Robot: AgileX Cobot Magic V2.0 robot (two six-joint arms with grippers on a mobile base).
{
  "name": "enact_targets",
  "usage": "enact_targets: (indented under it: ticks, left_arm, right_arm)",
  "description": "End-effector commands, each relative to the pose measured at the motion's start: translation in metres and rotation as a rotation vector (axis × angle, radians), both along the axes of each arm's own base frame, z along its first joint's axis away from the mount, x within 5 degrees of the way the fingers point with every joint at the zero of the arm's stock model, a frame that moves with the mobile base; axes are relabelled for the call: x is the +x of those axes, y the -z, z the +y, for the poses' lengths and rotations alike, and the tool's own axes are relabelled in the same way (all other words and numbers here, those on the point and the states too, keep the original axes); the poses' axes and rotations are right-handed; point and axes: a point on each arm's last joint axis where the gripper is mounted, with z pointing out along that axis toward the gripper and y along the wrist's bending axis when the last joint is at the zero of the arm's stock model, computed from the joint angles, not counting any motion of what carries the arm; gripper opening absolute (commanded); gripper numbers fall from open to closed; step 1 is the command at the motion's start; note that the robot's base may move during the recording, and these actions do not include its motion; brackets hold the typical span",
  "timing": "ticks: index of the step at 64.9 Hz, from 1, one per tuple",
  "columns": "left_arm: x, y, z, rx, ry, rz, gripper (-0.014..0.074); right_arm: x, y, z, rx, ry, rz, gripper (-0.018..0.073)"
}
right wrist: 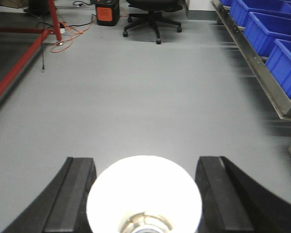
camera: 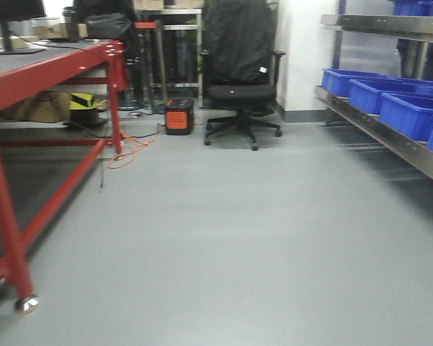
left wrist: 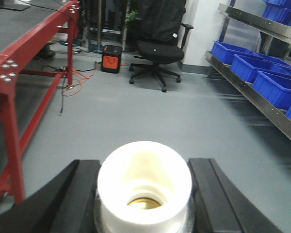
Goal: Place valve from conveyor to right shelf box
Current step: 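Drive the base to the shelf of blue bins holding both valves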
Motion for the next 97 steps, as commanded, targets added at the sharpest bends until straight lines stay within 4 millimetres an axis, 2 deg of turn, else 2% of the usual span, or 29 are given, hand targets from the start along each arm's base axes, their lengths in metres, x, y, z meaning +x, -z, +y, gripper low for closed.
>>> enact_targets:
  ticks: [1, 97]
  left_arm:
    - [-0.0012, -0.0081, 0.0003, -0.010, -0.006, -0.062, -0.0111]
    - [-0.0012, -0.0084, 0.0004, -0.010, -0.007, -0.066, -0.0111]
  right_arm:
    - [-0.0009, -0.0096, -0.0012, -0.015, 0.009, -0.084, -0.0162]
    - [-0.0009, -0.0096, -0.0012, -0.015, 0.009, -0.084, -0.0162]
